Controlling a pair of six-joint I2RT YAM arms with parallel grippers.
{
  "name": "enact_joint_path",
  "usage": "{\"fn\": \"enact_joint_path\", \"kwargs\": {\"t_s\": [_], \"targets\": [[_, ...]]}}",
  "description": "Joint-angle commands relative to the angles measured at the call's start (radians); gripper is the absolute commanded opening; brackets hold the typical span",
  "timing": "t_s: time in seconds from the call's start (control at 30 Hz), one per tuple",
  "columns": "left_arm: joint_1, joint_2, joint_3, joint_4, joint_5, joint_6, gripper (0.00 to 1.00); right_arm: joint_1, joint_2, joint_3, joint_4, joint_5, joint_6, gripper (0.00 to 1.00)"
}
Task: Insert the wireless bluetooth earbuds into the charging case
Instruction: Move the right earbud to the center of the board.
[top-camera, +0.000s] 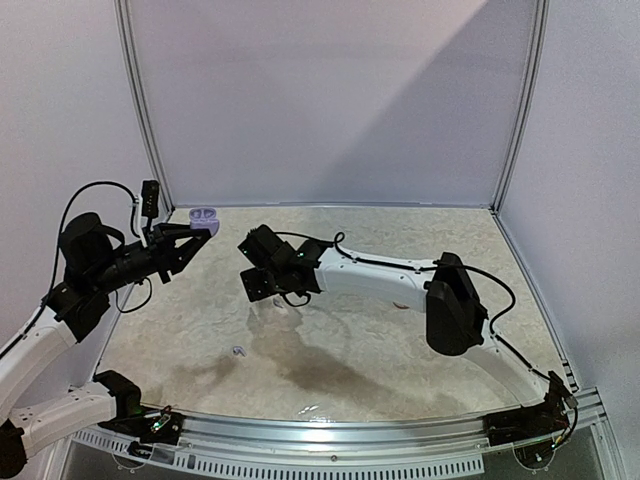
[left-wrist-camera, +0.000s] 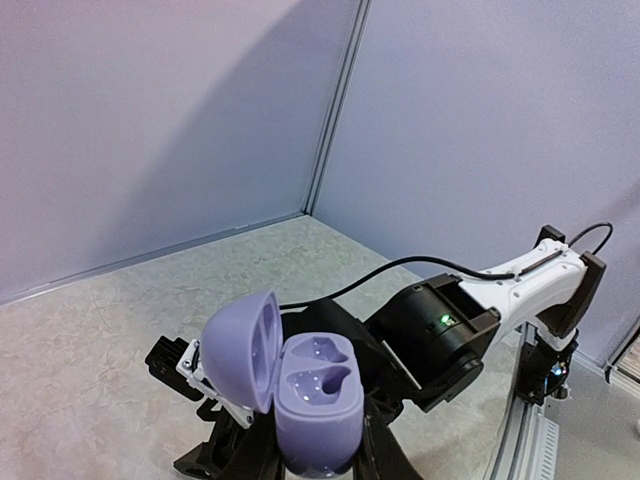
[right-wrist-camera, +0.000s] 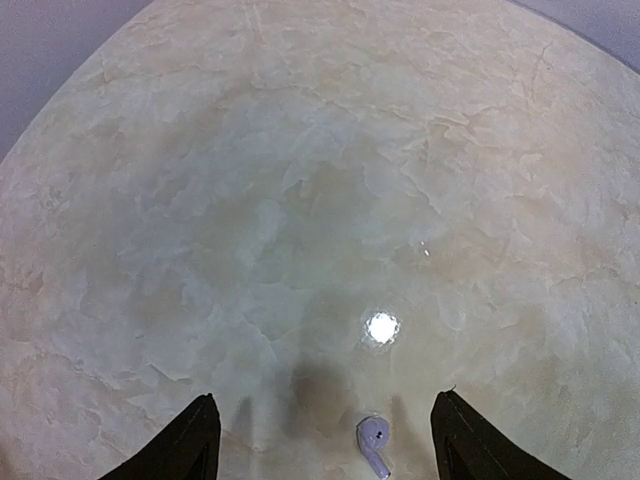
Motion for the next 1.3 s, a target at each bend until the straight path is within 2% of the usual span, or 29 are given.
{"fn": "enact_joint_path", "kwargs": {"t_s": [0.0, 0.2, 0.5, 0.77, 0.83, 0.93, 1.27], "targets": [[0.014, -0.006, -0.01, 0.019, 0.023, -0.007, 0.0, -0.019, 0.029, 0.035, -0.085, -0.001, 0.07, 0.74], [0.014, -0.007, -0.014, 0.02, 0.024, -0.002, 0.0, -0.019, 0.042, -0.01, -0.173, -0.09, 0.216, 0.66], [0.017, 0.004, -0.008, 0.017, 0.046, -0.002, 0.0, -0.021, 0.078, -0.009, -0.144, -0.055, 0.181, 0.63], [0.023, 0.005, -0.01, 0.01, 0.045, -0.006, 0.0, -0.021, 0.116, -0.011, -0.173, -0.074, 0.175, 0.55], [0.024, 0.006, -0.01, 0.01, 0.046, -0.007, 0.0, -0.02, 0.124, -0.011, -0.176, -0.067, 0.168, 0.5], [0.025, 0.008, -0.01, 0.01, 0.049, -0.007, 0.0, -0.021, 0.126, -0.012, -0.18, -0.058, 0.154, 0.35], [0.031, 0.016, -0.007, 0.015, 0.056, -0.004, 0.0, 0.0, 0.102, -0.064, -0.151, -0.045, 0.072, 0.09]]}}
